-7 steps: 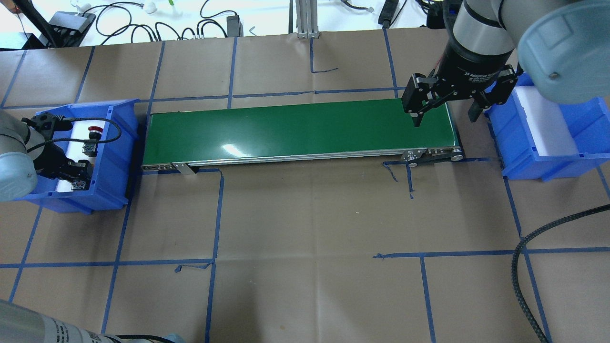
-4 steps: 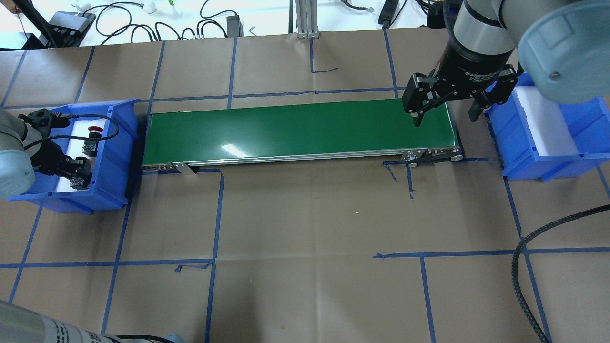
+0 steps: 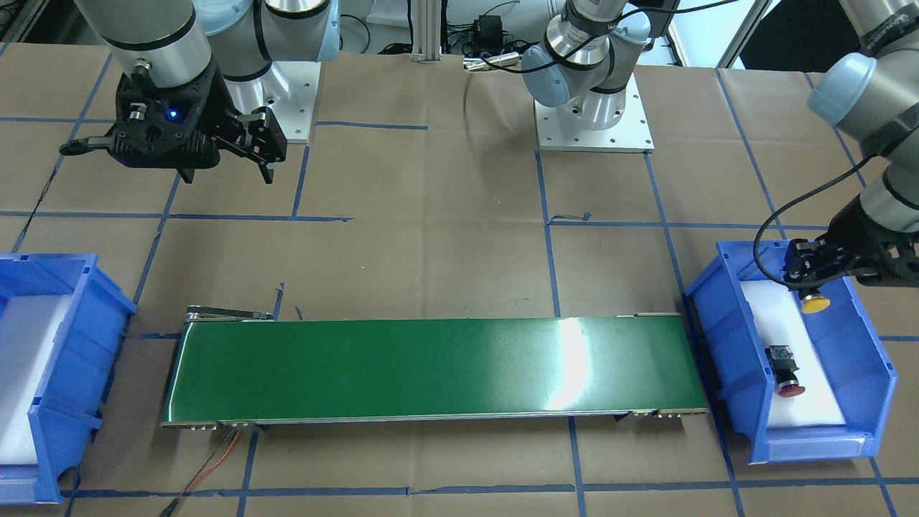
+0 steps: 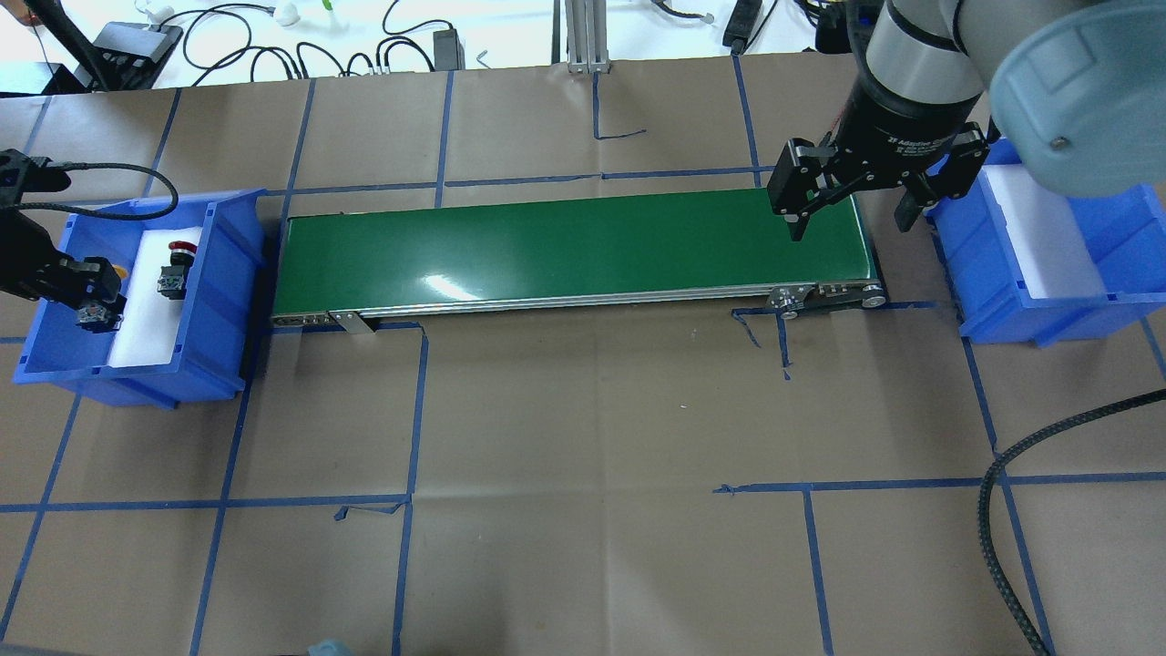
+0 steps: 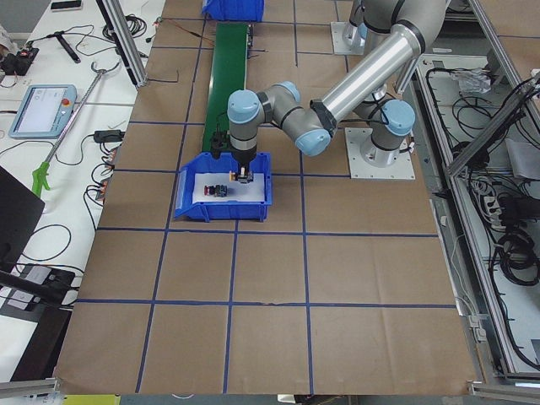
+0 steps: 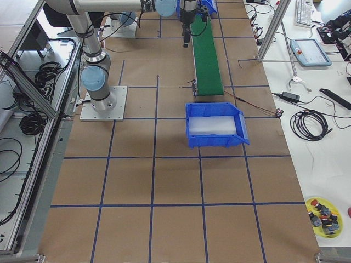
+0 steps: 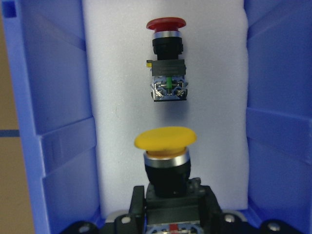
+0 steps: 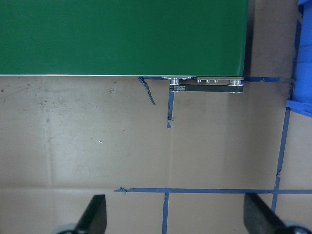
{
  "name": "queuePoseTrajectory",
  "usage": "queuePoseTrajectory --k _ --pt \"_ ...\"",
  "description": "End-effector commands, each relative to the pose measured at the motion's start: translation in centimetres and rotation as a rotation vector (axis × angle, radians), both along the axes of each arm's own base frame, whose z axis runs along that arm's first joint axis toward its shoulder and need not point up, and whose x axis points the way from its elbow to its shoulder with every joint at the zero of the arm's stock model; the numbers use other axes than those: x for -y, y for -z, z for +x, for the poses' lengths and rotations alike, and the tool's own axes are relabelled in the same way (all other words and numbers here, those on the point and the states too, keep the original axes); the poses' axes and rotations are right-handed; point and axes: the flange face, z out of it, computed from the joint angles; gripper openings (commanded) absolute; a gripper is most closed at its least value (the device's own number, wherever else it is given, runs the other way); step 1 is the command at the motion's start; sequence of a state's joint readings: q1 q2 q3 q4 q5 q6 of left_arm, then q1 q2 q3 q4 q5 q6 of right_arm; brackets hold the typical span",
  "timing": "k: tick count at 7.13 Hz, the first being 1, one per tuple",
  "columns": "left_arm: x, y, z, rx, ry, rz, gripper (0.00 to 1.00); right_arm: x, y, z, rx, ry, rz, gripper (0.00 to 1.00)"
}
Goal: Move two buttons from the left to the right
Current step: 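Lift the yellow button and carry it with the left gripper to the belt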
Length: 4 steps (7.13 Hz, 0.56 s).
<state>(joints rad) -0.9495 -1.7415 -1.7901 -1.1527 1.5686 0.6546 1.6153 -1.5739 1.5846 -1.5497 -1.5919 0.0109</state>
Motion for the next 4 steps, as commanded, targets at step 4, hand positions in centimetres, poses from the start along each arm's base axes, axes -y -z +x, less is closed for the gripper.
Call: queuePoseTrajectory --k 4 --pt "4.5 -6.0 -9.8 0.068 0.122 0.001 0.0 0.1 -0.4 0.0 -0.003 0.0 -0.007 1.0"
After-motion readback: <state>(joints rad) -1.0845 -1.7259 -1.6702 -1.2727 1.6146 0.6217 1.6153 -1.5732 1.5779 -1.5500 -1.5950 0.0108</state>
